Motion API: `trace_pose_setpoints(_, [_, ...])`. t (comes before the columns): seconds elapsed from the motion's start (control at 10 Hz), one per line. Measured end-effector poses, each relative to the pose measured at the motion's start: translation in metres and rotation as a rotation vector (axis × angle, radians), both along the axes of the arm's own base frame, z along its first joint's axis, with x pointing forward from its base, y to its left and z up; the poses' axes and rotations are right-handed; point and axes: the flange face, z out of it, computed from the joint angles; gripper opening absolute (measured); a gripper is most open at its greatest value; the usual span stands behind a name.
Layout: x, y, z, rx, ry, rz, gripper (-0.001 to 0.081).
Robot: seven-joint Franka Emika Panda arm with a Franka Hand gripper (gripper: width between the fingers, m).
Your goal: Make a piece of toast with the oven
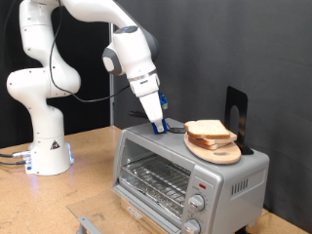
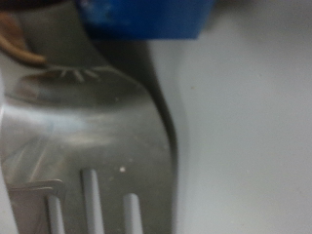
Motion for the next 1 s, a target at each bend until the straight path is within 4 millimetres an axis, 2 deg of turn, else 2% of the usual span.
trace_pose_setpoints(0.5, [-0.002, -0.001, 0.0, 0.027, 0.027, -0.018, 0.0806])
trace_pose_setpoints(1.0, [-0.003, -0.011, 0.006, 0.058, 0.048, -0.046, 0.0806])
